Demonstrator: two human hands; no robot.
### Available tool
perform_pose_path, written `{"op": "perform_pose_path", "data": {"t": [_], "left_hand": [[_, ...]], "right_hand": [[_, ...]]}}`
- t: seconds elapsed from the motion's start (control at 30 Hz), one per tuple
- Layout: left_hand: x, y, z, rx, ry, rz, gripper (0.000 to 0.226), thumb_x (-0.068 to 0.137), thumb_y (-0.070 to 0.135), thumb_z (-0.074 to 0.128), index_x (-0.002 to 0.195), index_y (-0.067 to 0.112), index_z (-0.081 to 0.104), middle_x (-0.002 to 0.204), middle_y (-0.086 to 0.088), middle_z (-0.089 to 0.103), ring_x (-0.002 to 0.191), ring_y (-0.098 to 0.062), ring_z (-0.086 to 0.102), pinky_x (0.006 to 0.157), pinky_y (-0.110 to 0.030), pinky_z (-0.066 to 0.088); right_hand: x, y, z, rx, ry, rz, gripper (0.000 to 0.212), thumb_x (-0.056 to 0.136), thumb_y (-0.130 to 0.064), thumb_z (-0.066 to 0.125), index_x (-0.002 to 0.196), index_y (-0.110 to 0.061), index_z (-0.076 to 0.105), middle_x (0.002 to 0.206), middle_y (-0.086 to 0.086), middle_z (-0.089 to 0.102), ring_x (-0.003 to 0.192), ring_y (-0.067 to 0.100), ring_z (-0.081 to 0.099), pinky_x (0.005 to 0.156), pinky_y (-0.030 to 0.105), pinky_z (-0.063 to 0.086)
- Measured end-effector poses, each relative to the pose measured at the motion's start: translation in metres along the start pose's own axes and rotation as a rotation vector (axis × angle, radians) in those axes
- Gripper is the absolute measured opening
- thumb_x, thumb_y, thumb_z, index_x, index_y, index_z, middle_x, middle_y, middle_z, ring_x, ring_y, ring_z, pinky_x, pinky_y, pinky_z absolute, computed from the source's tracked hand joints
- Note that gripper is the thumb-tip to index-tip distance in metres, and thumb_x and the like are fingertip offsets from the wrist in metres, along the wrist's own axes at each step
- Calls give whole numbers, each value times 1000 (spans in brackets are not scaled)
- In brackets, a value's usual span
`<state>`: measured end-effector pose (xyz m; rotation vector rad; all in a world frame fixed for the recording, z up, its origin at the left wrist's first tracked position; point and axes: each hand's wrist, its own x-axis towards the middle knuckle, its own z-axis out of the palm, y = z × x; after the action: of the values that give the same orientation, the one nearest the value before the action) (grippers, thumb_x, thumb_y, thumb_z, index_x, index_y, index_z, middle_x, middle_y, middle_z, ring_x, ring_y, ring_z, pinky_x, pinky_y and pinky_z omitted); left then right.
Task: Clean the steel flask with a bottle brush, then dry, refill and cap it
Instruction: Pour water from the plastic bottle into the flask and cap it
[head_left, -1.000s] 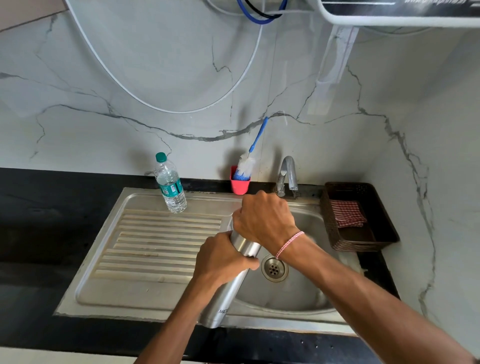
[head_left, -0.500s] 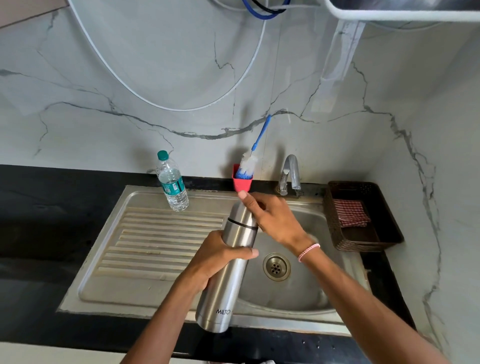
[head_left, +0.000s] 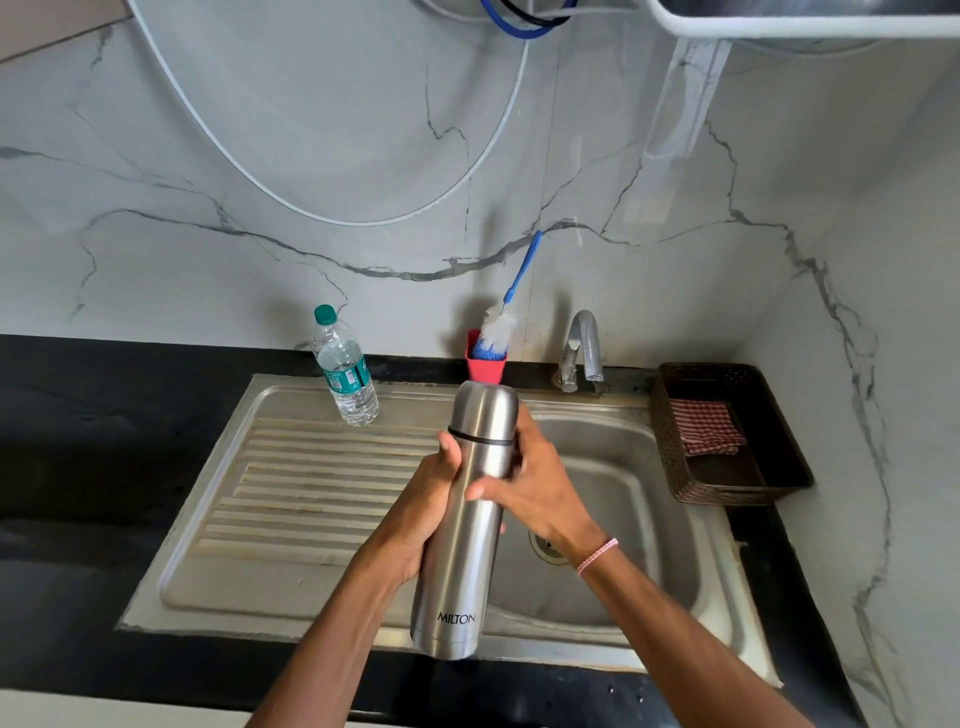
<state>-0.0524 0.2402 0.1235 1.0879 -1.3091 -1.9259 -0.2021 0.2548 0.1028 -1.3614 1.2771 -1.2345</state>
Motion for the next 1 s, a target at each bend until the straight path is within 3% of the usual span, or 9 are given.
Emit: {"op": "perform_pose_path", "data": {"t": [0.1,0.2,0.27,0.33,0.47,0.57,0.67,0.8,1.0], "left_hand": [[-1,0,-3,-48,10,40,91,53,100,59,111,32,78,121,-19,74,116,-45,68,101,-59,54],[0,-3,-6,-72,35,60,97,53,101,59,115,28,77,122,-20,73,115,-43,68,101,-57,54],[-1,-5,-9,-58,39,62,106,52,101,60,116,18,75,114,-26,73,101,-44,71,95,-57,55],[-1,-9,-13,-42,31,58,116,50,100,63,111,2,71,101,-31,72,84,-40,70,85,-54,56],[0,-13,-19,93,5,90,117,48,95,70,105,-6,67,92,-28,74,76,-35,72,73,-43,60],[0,-10,-16,191,37,71,100,43,84,86,99,2,72,91,-23,76,77,-38,74,76,-49,59],[-2,-5,-14,323,88,63,67,53,65,91,89,12,74,87,-15,78,86,-37,74,83,-53,58],[-4,-7,-14,453,160,79,32,69,48,92,77,24,73,71,4,74,67,-10,69,62,-26,52],[-5,-17,-7,582,284,70,30,71,47,91,79,26,72,69,12,73,61,-2,67,54,-14,46]], "right_hand": [[-4,6,-2,-128,-95,-14,121,42,-73,89,144,-33,37,132,-9,61,122,13,60,100,45,52],[-6,0,-6,-229,-146,-104,122,53,-86,74,150,-25,33,130,-8,61,111,8,62,91,35,55],[-3,-10,-6,-144,-62,-136,104,70,-90,56,149,-24,37,117,0,66,94,16,67,76,38,58],[5,-22,-9,-82,55,-137,78,86,-80,48,143,-28,45,107,0,68,89,18,66,77,42,57],[34,-46,-30,-403,-9,-242,43,94,-62,56,118,-28,64,93,-8,69,80,11,66,74,37,55],[48,-54,-35,-786,-194,-412,37,97,-60,51,97,-26,65,82,-8,67,71,11,63,66,36,53],[49,-52,-29,-920,-170,-392,38,96,-61,40,79,-29,52,63,-5,58,57,14,55,57,37,50],[46,-40,-26,-954,-83,-315,42,93,-65,34,81,-30,54,64,-5,58,60,15,56,61,36,52],[40,-35,-20,-986,-62,-218,45,90,-67,31,78,-30,54,68,-5,63,64,16,58,63,32,49]]}}
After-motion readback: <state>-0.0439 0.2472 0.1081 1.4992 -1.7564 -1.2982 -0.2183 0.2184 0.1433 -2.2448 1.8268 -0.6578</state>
